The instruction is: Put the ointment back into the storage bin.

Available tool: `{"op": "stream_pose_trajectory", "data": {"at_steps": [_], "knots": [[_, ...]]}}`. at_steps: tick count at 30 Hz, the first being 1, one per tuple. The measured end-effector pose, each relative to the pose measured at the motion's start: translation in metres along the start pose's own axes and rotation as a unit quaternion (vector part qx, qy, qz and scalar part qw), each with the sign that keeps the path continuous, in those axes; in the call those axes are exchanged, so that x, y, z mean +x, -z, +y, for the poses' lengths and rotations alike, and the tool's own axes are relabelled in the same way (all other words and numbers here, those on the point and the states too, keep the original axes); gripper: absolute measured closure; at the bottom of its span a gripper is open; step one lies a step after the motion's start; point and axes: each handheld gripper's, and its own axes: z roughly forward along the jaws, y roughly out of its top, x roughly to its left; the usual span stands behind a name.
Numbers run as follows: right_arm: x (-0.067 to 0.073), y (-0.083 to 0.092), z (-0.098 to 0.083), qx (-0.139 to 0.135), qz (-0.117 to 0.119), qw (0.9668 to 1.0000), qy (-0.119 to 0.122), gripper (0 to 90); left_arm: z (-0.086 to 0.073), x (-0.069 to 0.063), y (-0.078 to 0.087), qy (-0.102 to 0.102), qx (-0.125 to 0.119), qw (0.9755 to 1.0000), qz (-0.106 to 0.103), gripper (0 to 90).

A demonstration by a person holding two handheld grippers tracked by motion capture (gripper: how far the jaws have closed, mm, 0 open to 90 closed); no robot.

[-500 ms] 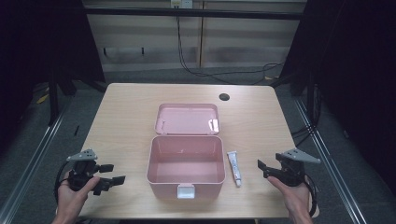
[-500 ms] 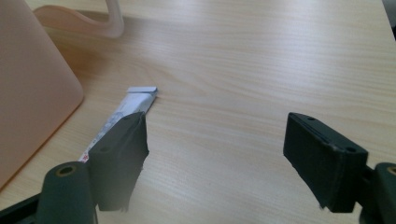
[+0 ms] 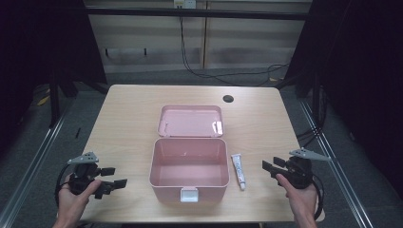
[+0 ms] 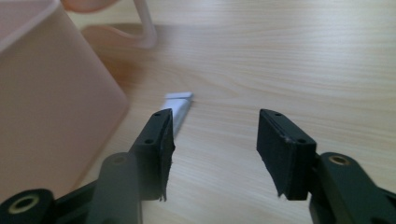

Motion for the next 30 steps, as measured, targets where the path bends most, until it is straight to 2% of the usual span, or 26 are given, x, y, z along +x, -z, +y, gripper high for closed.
{"op": "stream_pose_trajectory", "data": {"at_steps": [1,4,7,10,16,20,23,25,27,30], "knots": [[0.0,0.001,0.001,0.001,0.003,1.0,-0.007,46.3,0.0,0.0,0.0,0.0,0.0,1.0,0.0,20.2],[0.002,0.0,0.003,0.008,-0.01,0.9999,0.007,46.4,0.0,0.0,0.0,0.0,0.0,1.0,0.001,20.2],[0.004,-0.001,0.007,0.035,0.012,0.9993,0.0,47.4,0.0,0.0,0.0,0.0,0.0,1.0,0.001,20.2],[0.007,0.0,0.012,0.049,0.017,0.9986,0.003,47.8,0.0,0.0,0.0,0.001,0.0,1.0,0.002,20.2],[0.012,-0.007,0.02,0.08,0.012,0.9965,0.021,47.6,0.0,0.001,0.0,0.002,0.0,1.0,0.001,20.2],[0.012,-0.007,0.032,0.096,0.01,0.9952,0.02,47.7,0.0,0.002,-0.001,0.001,0.001,1.0,0.002,20.2],[0.014,-0.007,0.04,0.092,0.01,0.9954,0.023,48.5,0.0,0.001,-0.001,0.001,0.0,1.0,0.003,20.2],[0.016,-0.008,0.05,0.091,0.023,0.9955,0.017,48.5,0.0,0.001,-0.001,0.001,0.0,1.0,0.003,20.2],[0.019,-0.01,0.055,0.089,0.018,0.9956,0.023,51.2,0.0,0.001,-0.001,0.001,0.0,1.0,0.002,20.2],[0.02,-0.012,0.06,0.089,0.026,0.9955,0.022,52.6,0.0,0.001,-0.001,0.0,0.001,1.0,0.001,20.2]]}}
